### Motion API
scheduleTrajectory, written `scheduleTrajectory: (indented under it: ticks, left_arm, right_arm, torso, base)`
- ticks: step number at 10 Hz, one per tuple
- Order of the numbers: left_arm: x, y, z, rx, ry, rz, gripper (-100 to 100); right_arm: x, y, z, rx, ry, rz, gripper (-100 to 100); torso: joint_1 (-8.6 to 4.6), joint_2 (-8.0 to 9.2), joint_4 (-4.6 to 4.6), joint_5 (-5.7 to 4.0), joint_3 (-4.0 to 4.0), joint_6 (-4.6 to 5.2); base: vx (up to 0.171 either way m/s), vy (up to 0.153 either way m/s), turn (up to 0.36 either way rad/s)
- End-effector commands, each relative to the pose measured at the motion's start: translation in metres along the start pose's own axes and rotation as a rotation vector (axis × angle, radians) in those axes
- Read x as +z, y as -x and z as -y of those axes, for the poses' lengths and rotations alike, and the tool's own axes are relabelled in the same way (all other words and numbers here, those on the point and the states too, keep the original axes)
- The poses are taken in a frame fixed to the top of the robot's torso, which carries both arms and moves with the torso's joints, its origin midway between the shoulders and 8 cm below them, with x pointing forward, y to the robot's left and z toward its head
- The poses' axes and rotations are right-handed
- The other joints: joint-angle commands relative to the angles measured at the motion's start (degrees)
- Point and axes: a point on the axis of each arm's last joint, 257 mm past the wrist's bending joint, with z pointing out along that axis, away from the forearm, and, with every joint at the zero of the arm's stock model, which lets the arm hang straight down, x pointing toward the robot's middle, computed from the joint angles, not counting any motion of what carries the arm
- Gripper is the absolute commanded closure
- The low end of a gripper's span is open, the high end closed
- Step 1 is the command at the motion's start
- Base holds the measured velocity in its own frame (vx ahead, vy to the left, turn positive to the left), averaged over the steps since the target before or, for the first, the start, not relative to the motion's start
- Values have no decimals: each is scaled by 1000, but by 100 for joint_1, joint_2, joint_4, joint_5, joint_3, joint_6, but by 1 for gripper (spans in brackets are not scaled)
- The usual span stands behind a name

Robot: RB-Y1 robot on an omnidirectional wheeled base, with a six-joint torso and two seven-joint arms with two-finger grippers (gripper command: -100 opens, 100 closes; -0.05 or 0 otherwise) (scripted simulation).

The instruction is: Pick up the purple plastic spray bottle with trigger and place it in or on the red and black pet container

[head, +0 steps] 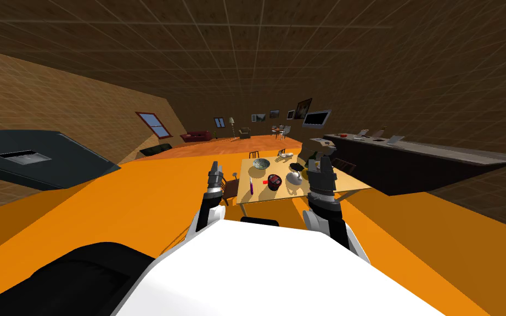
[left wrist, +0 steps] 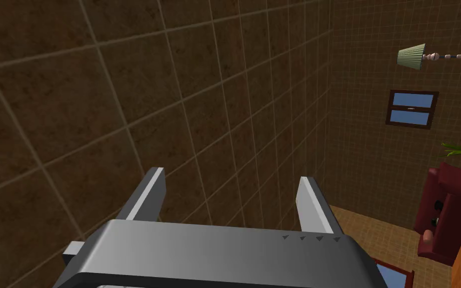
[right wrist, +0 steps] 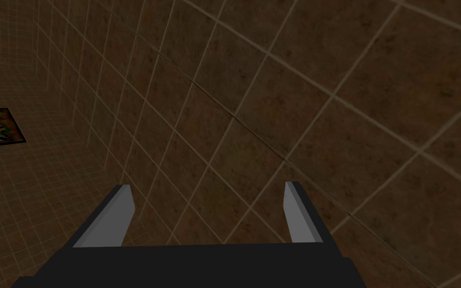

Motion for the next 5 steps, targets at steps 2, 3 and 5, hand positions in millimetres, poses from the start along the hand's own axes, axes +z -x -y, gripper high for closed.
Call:
scheduleTrajectory:
  ticks: [2, 3, 5]
  left_arm:
    - [-6, -9, -17, 49, 38, -70, -100]
    - [-10, -13, -28, 75, 65, -102, -100]
    - [-22, -20, -56, 132, 136, -167, -100]
  right_arm:
    - [0, 0, 0, 0, 0, 0, 0]
    - [0, 0, 0, 0, 0, 0, 0]
    - [0, 0, 0, 0, 0, 0, 0]
  torso:
    - [-6, 12, 2, -1, 6, 1]
    - [-15, 23, 5, -3, 13, 1]
    - [-27, 29, 6, -6, 17, 1]
  base:
    - [-57, -35, -50]
    - [-80, -59, -82]
    - [-74, -88, -112]
